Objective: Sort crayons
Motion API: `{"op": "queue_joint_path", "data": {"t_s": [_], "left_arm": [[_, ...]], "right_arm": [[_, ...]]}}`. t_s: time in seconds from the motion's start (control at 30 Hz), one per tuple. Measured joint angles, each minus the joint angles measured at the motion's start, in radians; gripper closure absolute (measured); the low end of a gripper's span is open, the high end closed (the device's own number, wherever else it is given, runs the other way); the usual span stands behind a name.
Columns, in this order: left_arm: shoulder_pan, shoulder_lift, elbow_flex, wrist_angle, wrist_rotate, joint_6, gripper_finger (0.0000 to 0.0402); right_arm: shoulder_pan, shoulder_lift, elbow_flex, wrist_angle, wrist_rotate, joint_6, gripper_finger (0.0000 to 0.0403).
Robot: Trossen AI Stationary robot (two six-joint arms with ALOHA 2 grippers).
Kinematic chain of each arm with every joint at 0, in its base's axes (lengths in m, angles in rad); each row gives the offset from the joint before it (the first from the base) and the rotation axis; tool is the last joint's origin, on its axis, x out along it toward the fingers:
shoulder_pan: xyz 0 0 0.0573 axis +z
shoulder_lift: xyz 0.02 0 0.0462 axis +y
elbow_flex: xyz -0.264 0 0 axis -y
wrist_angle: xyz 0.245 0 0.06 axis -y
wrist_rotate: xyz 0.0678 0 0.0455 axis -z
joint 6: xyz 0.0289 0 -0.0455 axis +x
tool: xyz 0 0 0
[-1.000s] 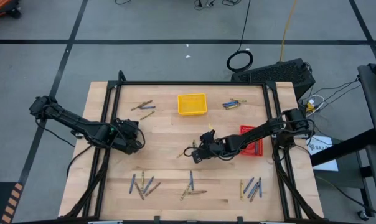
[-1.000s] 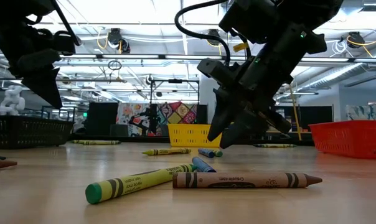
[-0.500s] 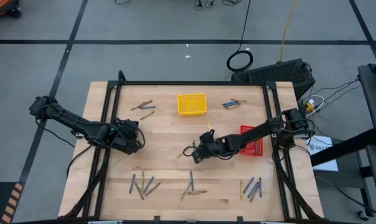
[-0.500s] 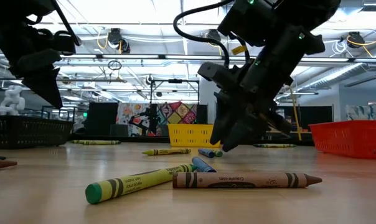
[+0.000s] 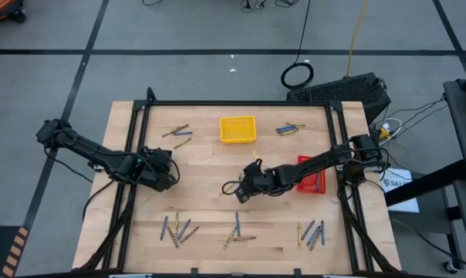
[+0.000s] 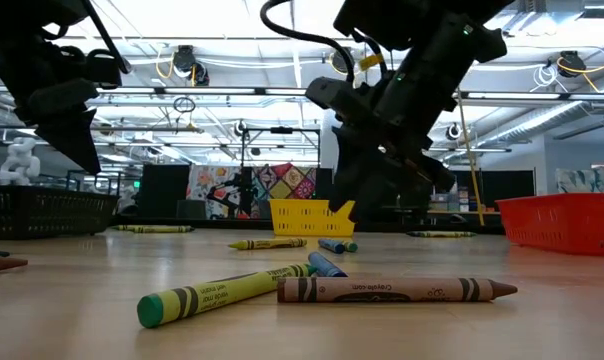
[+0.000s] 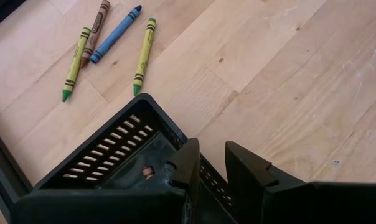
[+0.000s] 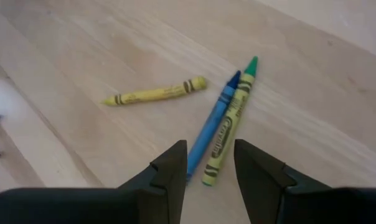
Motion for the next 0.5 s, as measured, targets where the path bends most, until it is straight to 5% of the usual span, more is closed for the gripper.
{"op": "queue_joint_path", "data": {"t_s": [0.5], "left_arm": [[0.0, 0.0, 0.0, 0.0, -0.011, 0.0, 0.0324]], "right_arm": [[0.0, 0.002, 0.035, -0.053, -0.044, 0.005, 0.0307]]}}
